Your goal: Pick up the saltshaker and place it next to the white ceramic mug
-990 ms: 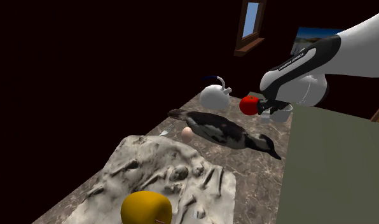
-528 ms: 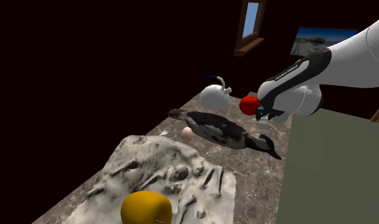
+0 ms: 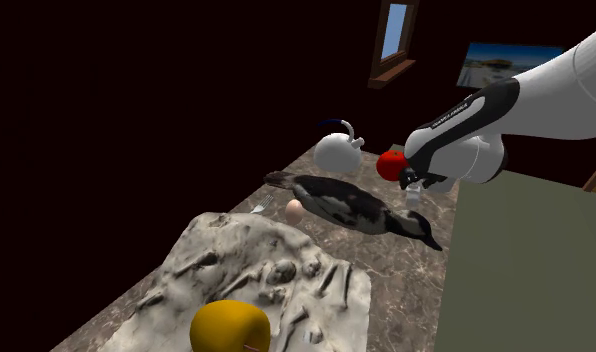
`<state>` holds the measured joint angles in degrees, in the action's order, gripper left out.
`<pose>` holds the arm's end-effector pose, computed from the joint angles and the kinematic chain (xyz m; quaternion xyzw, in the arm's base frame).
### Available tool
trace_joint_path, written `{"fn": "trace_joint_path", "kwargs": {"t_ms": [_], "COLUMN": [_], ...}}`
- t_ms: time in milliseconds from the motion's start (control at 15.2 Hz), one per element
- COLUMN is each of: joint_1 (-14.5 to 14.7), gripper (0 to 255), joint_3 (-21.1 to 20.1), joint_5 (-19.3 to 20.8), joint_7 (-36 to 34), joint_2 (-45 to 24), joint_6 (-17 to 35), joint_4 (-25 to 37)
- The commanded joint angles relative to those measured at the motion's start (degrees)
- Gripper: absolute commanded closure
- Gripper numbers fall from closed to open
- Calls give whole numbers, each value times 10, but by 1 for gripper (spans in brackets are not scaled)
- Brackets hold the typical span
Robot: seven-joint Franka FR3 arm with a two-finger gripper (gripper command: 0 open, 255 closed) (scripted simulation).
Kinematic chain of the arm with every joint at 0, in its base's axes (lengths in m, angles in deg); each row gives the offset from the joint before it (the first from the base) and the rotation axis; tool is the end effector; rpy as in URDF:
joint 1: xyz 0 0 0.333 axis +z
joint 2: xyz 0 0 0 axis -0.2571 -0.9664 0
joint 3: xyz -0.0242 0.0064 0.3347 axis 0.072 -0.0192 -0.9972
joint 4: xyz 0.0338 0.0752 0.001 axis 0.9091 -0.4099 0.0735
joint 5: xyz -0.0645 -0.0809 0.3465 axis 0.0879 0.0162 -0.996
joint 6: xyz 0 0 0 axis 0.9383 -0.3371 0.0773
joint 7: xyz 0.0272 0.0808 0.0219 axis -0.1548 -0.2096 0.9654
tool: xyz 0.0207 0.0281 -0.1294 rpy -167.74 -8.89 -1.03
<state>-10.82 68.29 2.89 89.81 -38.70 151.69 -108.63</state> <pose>0.6553 -0.1735 0.2605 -0.9773 -0.0049 -0.2118 0.0035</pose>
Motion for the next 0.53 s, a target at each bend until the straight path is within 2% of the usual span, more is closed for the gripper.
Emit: {"fn": "trace_joint_path", "kwargs": {"t_ms": [0,264,462], "joint_1": [0,0,-18], "gripper": [0,0,0], "joint_3": [0,0,-13], "joint_5": [0,0,-11], "joint_7": [0,0,8], "joint_2": [0,0,61], "joint_6": [0,0,-21], "joint_4": [0,0,-40]}}
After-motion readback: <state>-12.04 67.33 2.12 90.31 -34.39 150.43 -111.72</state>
